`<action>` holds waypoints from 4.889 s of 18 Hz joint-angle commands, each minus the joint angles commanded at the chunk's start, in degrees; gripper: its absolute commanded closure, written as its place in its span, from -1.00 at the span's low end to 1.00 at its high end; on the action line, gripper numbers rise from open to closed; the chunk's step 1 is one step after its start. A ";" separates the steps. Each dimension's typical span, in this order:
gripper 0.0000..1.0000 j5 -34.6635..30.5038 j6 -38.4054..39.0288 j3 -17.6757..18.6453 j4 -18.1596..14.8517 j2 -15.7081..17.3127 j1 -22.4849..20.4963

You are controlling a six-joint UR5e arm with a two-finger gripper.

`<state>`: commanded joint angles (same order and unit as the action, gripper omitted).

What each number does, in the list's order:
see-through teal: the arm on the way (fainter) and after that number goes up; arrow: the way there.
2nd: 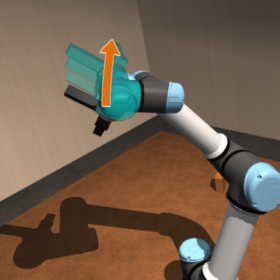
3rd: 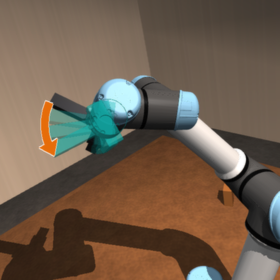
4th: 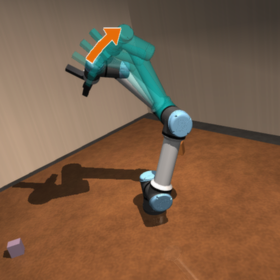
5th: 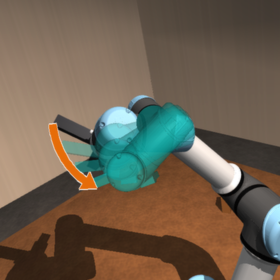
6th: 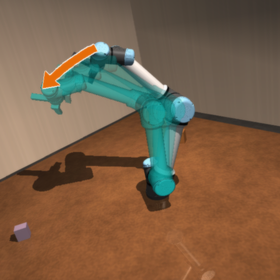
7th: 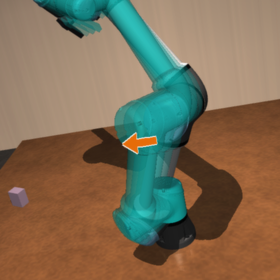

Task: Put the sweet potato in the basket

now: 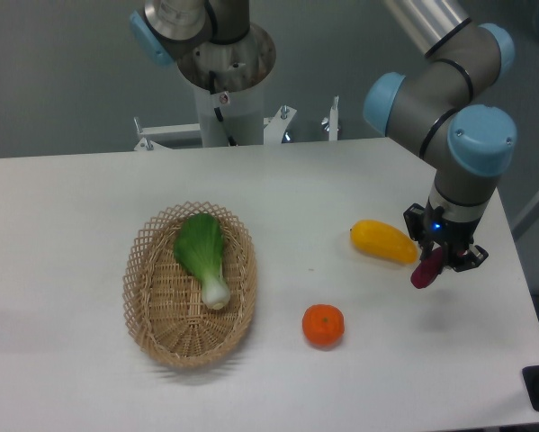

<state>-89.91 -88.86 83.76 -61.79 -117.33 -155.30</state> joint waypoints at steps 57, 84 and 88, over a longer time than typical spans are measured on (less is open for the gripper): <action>-1.00 -1.41 21.36 10.02 3.07 1.05 38.32; -1.00 -0.97 15.13 6.94 4.92 4.48 16.45; -1.00 -1.32 10.47 7.38 4.48 4.74 13.11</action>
<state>-91.23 -78.39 91.14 -57.30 -112.59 -142.20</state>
